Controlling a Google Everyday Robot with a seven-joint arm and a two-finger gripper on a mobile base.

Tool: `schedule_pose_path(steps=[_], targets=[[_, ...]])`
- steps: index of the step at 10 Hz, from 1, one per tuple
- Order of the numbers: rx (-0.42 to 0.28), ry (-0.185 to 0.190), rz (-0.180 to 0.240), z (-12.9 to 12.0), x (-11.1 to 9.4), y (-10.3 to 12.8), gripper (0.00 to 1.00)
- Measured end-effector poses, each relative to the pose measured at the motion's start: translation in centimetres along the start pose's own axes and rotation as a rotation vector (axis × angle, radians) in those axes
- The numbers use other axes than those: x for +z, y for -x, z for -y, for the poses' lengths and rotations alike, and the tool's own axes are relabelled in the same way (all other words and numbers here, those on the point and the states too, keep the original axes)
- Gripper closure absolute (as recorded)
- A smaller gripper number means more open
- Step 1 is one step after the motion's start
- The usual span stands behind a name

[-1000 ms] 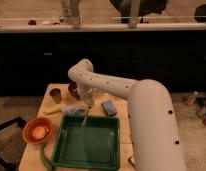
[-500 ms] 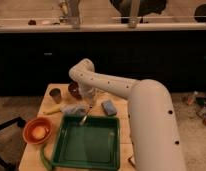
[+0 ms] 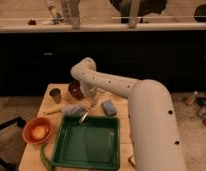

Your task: Place fork in table surface

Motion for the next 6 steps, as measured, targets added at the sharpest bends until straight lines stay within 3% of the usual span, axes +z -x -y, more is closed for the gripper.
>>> schedule_pose_path(steps=[6], targets=[[0.055,0.022,0.036,0.5,1.5,-2.0,1.0]])
